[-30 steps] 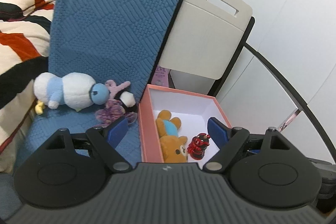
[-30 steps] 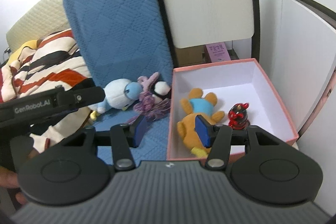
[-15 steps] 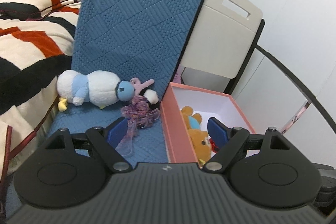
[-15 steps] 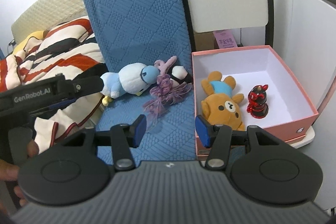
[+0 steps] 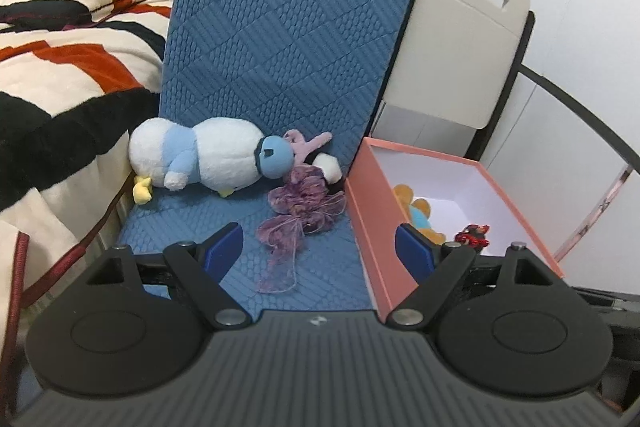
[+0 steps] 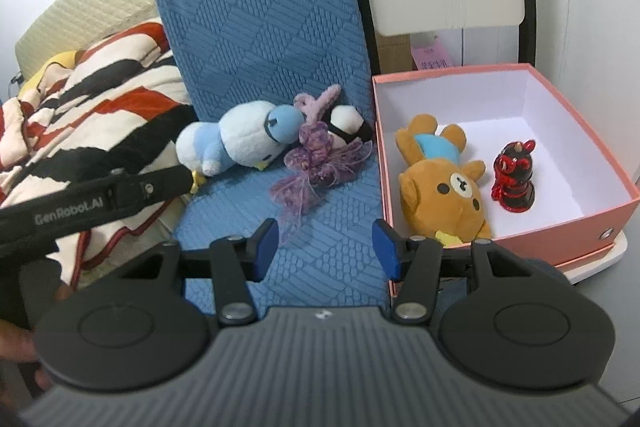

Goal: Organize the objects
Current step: 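Withdraw both tools from the pink box back toward the chair, then grasp the white penguin plush with the left tool while the right tool grasps the purple ribbon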

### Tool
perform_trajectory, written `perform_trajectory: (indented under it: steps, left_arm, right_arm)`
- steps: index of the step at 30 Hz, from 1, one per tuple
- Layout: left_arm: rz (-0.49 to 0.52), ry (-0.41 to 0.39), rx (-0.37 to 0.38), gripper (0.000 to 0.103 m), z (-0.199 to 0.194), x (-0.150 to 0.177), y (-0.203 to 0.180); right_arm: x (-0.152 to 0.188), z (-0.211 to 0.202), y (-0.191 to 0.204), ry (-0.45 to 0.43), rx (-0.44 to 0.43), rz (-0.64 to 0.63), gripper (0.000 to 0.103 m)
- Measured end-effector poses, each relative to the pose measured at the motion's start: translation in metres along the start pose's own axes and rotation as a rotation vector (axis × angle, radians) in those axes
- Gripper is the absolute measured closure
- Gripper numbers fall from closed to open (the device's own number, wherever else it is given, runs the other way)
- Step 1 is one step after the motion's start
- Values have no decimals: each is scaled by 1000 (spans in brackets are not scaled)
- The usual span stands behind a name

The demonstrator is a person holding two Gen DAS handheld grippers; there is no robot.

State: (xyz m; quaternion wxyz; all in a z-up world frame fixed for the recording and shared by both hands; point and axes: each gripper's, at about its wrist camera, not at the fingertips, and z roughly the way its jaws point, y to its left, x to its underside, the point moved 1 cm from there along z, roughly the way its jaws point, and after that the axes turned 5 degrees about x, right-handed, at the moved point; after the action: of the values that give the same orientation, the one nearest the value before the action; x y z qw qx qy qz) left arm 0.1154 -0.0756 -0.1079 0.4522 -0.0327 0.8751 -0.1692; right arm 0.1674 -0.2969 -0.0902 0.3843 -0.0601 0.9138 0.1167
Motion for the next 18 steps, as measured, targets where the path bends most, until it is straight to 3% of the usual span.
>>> perform_trajectory:
  steps: [3,7,18]
  left_arm:
    - [-12,2,-21,16,18,2,15]
    - [-17,-4,-68,16,46,2,42]
    - [-11,5,-162,16,132,-6,112]
  right_arm:
    - [3,17,3,13,2,-5,42]
    - [3,41,10,6,7,-37,24]
    - [-2,111,45,-29,-41,-144,24]
